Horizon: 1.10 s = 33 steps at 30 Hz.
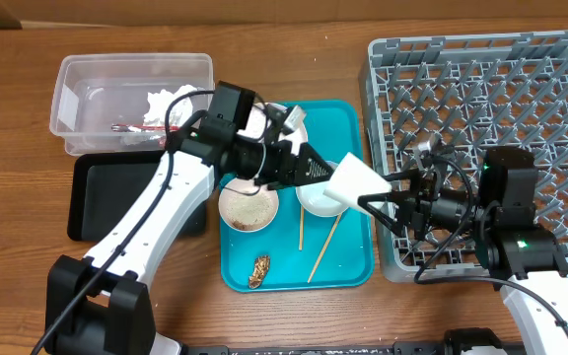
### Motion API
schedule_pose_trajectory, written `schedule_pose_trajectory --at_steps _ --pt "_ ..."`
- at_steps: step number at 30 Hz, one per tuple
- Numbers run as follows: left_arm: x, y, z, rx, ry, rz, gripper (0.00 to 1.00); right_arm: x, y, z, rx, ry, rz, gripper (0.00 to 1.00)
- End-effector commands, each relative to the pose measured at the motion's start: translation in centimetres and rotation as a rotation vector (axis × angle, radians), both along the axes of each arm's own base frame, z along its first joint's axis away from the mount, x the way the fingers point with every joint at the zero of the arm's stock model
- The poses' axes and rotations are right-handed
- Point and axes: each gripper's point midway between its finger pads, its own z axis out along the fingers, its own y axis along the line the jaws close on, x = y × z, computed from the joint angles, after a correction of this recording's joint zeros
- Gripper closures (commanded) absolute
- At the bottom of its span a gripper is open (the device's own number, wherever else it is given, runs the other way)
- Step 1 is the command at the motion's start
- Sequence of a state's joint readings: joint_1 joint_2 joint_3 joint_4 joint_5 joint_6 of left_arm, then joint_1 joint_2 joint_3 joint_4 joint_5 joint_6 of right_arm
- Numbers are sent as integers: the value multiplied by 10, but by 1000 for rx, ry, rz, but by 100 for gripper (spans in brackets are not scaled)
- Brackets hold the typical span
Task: Sort waste into correct bins and load items into the dishwasher
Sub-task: 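Place the paper cup into the dish rack with right gripper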
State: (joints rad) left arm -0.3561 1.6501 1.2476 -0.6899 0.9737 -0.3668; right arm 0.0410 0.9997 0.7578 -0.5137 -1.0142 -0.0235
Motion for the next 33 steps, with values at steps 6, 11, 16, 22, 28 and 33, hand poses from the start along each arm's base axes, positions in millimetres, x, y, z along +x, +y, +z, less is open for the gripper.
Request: schedule_pose_trajectory --at_steps 6,11,16,22,28,33 --pt "17 100 -50 535 -62 210 0 40 -48 -8 -211 106 -390 46" --pt "11 134 -45 710 -105 273 0 49 -91 10 -348 149 -645 46" --pt "8 145 -37 756 -133 301 0 49 -133 27 -505 200 -846 46" --pt "9 148 -35 767 -134 321 0 52 -179 38 -582 331 -999 45" --pt "9 148 -35 766 -134 321 0 56 -251 39 -571 463 -1197 41" --pt "8 147 -35 763 -133 319 0 55 -309 26 -526 557 -1342 47"
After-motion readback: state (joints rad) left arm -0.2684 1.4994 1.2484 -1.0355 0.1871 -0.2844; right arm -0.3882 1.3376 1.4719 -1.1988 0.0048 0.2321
